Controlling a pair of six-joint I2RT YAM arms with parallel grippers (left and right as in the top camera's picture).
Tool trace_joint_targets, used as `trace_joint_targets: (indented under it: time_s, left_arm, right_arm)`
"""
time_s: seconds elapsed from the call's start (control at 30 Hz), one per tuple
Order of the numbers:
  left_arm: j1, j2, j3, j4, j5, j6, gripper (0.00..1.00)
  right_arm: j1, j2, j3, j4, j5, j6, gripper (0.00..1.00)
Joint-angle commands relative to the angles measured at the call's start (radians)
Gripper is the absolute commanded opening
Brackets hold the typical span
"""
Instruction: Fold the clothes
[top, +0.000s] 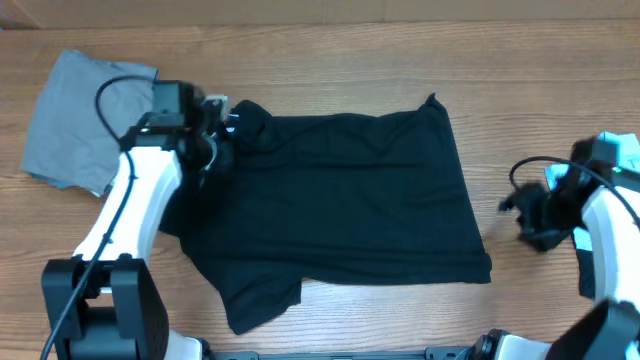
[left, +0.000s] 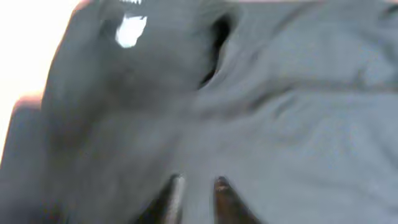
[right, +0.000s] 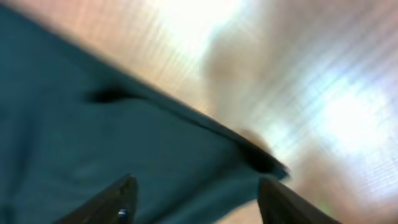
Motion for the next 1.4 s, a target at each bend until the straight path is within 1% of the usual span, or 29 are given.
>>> trace_joint_targets:
  time_s: [0.0,0.07,0.23,0.4,0.47,0.53,0.57,0.6,0.67,0.7,0.73,0.8,0.87,0.9,0.97,1.0,1.03,1.07,1.1,1.13,1.2,1.27,1.37]
  left_arm:
    - [-0.048,0.034,0.020,0.101,0.029,0.032,0.47]
    - [-0.062,0.082,0.021,0.166,0.029,0.033,0.53]
    - [-0.073,0.225,0.072,0.211,0.046,0.063,0.51]
    - [-0.074,0.305,0.101,0.276,0.043,0.077,0.51]
    - [-0.074,0.321,0.101,0.318,0.043,0.066,0.45]
    - [-0.074,0.333,0.101,0.346,0.043,0.045,0.38]
    - [-0.074,0.338,0.101,0.353,0.043,0.039,0.31]
    - [-0.074,0.339,0.101,0.355,0.043,0.035,0.18]
    - [-0.074,0.339,0.101,0.364,0.032,0.031,0.04]
    - [-0.070,0.338,0.104,0.372,0.021,0.014,0.04]
    - [-0.066,0.338,0.109,0.377,0.008,-0.010,0.04]
    - [-0.055,0.338,0.127,0.393,-0.002,-0.076,0.04]
    - [-0.047,0.338,0.141,0.411,0.000,-0.127,0.04]
    - [-0.046,0.338,0.148,0.416,0.000,-0.142,0.04]
    - [-0.046,0.338,0.161,0.428,-0.001,-0.164,0.04]
    - [-0.046,0.338,0.166,0.428,-0.001,-0.168,0.04]
    - [-0.046,0.338,0.169,0.429,-0.003,-0.171,0.04]
    - [-0.046,0.338,0.171,0.430,-0.002,-0.172,0.04]
    - [-0.046,0.338,0.174,0.428,-0.002,-0.177,0.04]
    - [-0.046,0.338,0.175,0.424,0.003,-0.178,0.04]
    - [-0.047,0.338,0.175,0.397,0.054,-0.176,0.04]
    - [-0.059,0.339,0.173,0.358,0.106,-0.150,0.10]
    - [-0.079,0.339,0.163,0.302,0.069,-0.113,0.23]
  right_arm:
    - [0.034,-0.079,0.078,0.032,-0.151,-0.129,0.69]
    - [0.055,-0.095,0.078,0.071,-0.204,-0.152,0.70]
    - [0.100,-0.095,0.077,0.138,-0.219,-0.149,0.70]
    - [0.148,-0.091,0.076,0.236,-0.219,-0.145,0.72]
    - [0.178,-0.083,0.069,0.293,-0.212,-0.125,0.75]
    - [0.212,-0.062,0.064,0.340,-0.196,-0.102,0.75]
    - [0.229,-0.045,0.064,0.362,-0.180,-0.095,0.75]
    - [0.248,-0.023,0.064,0.388,-0.161,-0.093,0.74]
    - [0.275,0.027,0.064,0.441,-0.115,-0.089,0.69]
    - [0.285,0.058,0.064,0.468,-0.078,-0.073,0.66]
    - [0.291,0.087,0.064,0.493,-0.043,-0.055,0.60]
    - [0.293,0.156,0.064,0.565,0.011,-0.023,0.42]
    - [0.293,0.227,0.064,0.648,0.007,-0.018,0.26]
    - [0.293,0.257,0.064,0.683,-0.002,-0.018,0.21]
    - [0.293,0.341,0.064,0.778,-0.022,-0.019,0.20]
    - [0.293,0.361,0.064,0.798,-0.020,-0.019,0.20]
    - [0.293,0.387,0.064,0.824,-0.016,-0.021,0.24]
    - [0.293,0.409,0.064,0.849,-0.015,-0.023,0.38]
    - [0.293,0.426,0.064,0.869,-0.012,-0.023,0.46]
    - [0.292,0.444,0.064,0.895,-0.012,-0.036,0.53]
    - [0.292,0.474,0.064,0.951,-0.012,-0.085,0.62]
    - [0.292,0.499,0.064,1.001,-0.012,-0.126,0.65]
    - [0.292,0.528,0.064,1.056,-0.013,-0.162,0.66]
